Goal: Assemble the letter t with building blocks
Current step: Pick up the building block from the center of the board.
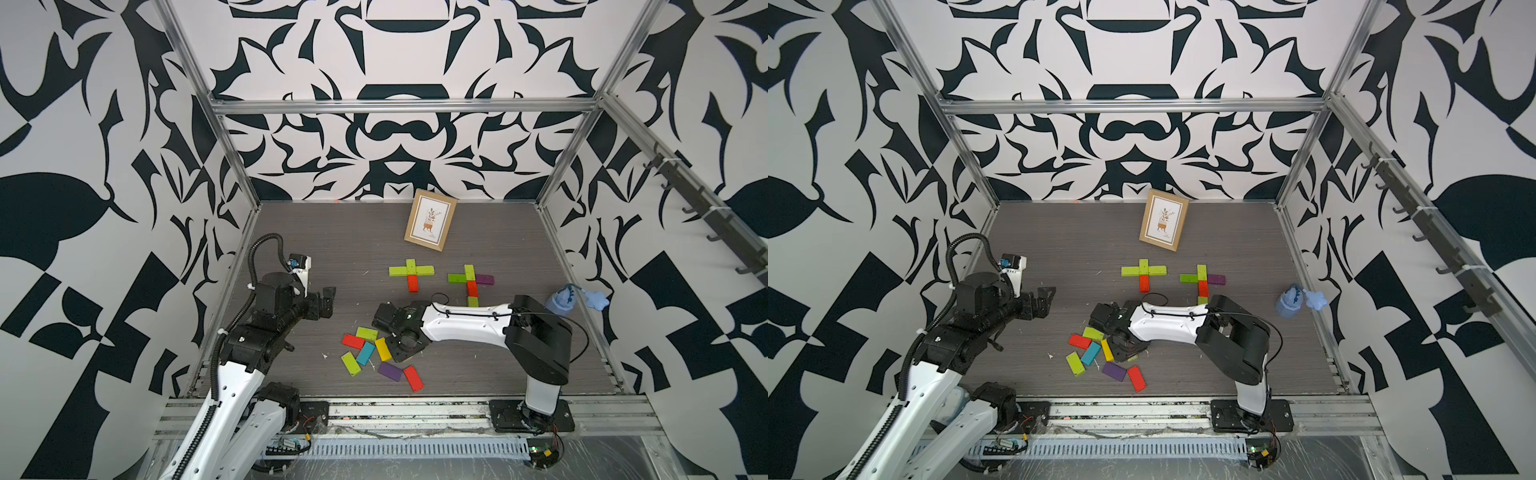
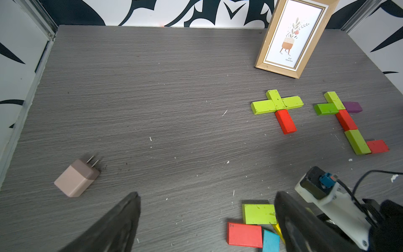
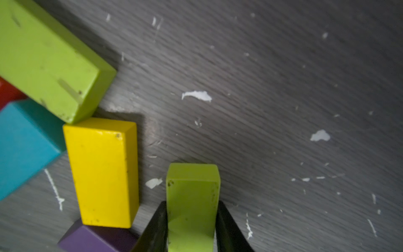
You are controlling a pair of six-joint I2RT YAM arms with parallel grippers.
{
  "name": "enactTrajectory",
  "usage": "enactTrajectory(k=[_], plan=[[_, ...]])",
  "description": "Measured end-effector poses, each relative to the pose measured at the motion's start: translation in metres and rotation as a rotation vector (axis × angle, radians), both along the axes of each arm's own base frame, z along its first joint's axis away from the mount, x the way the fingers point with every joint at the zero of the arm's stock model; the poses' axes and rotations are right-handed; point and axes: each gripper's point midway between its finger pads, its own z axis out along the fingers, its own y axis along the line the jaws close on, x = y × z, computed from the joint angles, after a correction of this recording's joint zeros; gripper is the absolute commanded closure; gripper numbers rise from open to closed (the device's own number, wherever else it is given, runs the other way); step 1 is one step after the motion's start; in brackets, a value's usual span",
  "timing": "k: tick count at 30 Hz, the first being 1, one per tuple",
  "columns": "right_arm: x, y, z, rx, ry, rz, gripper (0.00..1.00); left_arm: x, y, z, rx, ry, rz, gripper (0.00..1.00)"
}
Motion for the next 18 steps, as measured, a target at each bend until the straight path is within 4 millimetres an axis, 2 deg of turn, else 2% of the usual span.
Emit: enactTrajectory(k=[10,18], plan=[[0.025,-0.013,0.001,0.002,-0.004,-0.104,0.71,0.000,0.000,0.000,0.000,0.000,0.000,0.00],[0.060,-0.035,0.012,0.023,-0.022,-0.249,0.74,0.000,-0.001,0.000,-0.002,0.001,-0.003,0.00]])
